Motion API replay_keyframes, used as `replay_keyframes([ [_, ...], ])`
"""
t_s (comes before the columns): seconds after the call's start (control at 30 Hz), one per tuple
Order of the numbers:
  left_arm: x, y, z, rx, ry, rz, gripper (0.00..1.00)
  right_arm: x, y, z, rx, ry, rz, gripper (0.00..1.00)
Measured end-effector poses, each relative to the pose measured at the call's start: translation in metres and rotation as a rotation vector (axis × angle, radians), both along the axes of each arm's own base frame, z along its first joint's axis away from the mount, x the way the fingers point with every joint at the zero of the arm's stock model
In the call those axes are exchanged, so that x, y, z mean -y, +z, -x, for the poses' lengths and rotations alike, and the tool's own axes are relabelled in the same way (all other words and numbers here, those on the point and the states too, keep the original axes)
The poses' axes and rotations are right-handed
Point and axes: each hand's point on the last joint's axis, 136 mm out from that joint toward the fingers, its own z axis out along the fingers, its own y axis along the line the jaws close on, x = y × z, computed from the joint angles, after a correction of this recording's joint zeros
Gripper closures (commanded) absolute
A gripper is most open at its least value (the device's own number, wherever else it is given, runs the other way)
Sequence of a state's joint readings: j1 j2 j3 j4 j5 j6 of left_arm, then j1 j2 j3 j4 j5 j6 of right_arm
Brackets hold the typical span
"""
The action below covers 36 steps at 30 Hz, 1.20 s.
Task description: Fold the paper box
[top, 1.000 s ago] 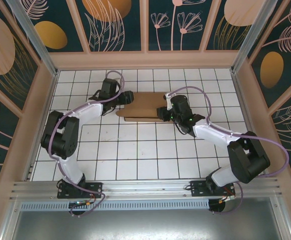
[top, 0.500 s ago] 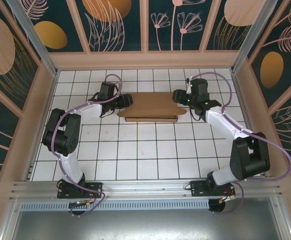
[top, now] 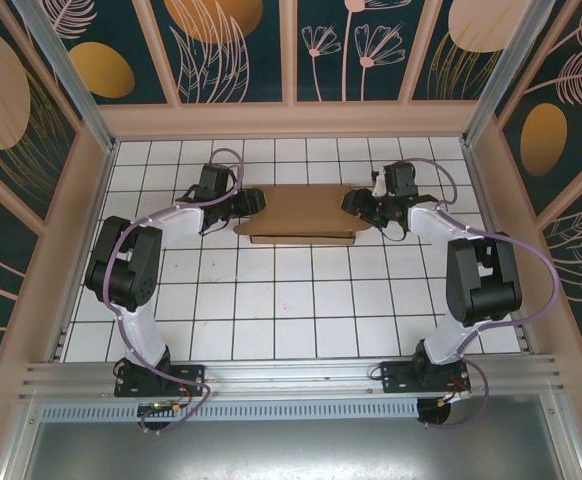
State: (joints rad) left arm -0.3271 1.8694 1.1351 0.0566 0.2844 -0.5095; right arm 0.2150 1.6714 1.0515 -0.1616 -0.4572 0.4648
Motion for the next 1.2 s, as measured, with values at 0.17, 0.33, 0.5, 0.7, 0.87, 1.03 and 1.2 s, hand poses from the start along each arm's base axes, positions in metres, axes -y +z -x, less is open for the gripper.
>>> replay_keyframes([
  [0.17, -0.003, 0.0, -0.001, 0.0, 0.006, 0.0, 0.35, -0.001, 0.002, 0.002, -0.019, 0.001, -0.041, 0.57],
  [0.33, -0.003, 0.0, -0.003, 0.001, 0.008, 0.0, 0.37, -0.003, 0.002, 0.003, -0.03, 0.001, -0.067, 0.61],
  [0.5, -0.004, 0.0, -0.003, -0.002, 0.013, 0.004, 0.39, -0.007, 0.001, 0.005, -0.043, -0.005, -0.134, 0.57],
  [0.7, -0.005, 0.0, -0.004, -0.006, 0.02, 0.014, 0.41, -0.015, -0.006, 0.009, -0.086, -0.012, -0.222, 0.55],
  [0.87, -0.004, 0.001, -0.003, -0.009, 0.017, 0.02, 0.42, -0.017, -0.007, 0.008, -0.099, -0.02, -0.248, 0.56],
  [1.03, -0.003, 0.0, -0.003, -0.01, 0.015, 0.021, 0.45, -0.009, -0.015, 0.007, -0.083, -0.034, -0.179, 0.56],
  [1.2, -0.003, -0.003, -0.002, -0.019, 0.013, 0.02, 0.46, 0.004, -0.021, 0.004, -0.037, -0.044, -0.073, 0.46],
])
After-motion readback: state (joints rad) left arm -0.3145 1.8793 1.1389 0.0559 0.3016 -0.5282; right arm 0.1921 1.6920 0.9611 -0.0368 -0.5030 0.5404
